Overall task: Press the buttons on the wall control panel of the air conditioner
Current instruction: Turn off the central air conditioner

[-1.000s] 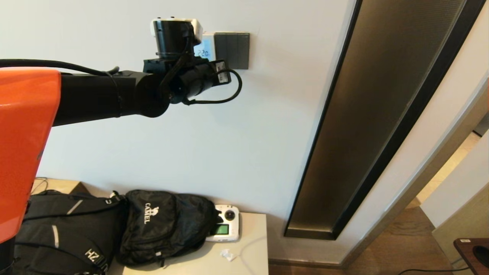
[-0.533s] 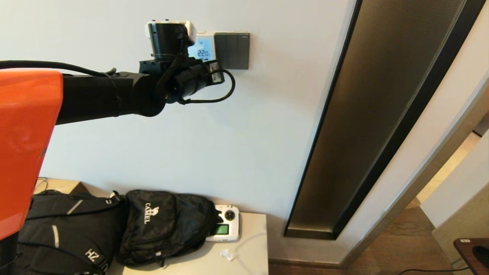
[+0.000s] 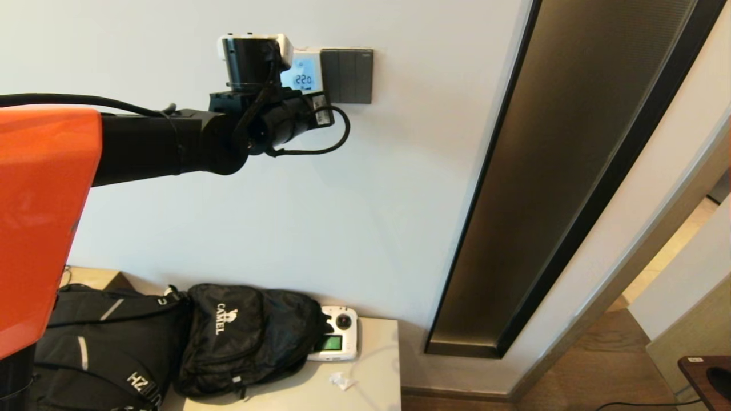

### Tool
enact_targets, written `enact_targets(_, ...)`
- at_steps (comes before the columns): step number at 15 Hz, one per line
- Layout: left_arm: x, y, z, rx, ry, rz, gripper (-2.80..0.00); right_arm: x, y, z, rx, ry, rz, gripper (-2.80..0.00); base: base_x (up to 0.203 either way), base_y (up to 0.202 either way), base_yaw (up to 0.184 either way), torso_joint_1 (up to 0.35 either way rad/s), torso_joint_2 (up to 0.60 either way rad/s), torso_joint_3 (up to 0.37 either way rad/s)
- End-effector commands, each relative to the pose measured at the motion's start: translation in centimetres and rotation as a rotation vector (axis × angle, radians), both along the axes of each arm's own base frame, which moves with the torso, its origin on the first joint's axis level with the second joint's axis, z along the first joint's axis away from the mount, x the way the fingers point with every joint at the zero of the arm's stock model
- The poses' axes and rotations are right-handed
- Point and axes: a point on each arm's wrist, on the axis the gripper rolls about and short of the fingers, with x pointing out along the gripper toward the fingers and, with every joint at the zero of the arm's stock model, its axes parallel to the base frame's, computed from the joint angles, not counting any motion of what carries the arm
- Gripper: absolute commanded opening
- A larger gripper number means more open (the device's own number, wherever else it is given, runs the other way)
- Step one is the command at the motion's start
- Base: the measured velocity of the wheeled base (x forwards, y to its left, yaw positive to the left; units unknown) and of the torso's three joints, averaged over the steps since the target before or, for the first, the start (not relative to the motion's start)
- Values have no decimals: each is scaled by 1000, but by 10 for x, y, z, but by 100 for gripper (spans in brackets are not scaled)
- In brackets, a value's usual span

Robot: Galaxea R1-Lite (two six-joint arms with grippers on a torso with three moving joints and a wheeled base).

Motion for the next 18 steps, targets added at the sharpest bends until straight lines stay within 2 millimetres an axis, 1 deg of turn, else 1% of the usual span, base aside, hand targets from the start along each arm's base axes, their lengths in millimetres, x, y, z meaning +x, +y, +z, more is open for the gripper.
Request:
enact_targets(1,0,0,0,-2,0,2,-280,0,0,0,-1,3,1,-280,0,0,0,0,0,0)
enact_targets(4,4,-1,-6,4,10,5,-280,0,0,0,-1,3,0,-280,0,0,0,0,0,0)
enact_targets(6,5,0,-6,4,10,1,-280,0,0,0,-1,3,1,-280,0,0,0,0,0,0)
enact_targets(11,-1,3,3,-11,-5,7,-280,0,0,0,-1,3,1,-280,0,0,0,0,0,0)
enact_targets(15,-11,6,10,-16,-7,3,-280,0,0,0,-1,3,1,-280,0,0,0,0,0,0)
enact_targets(18,-12,6,13,-20,-16,2,-280,0,0,0,-1,3,1,-280,0,0,0,0,0,0)
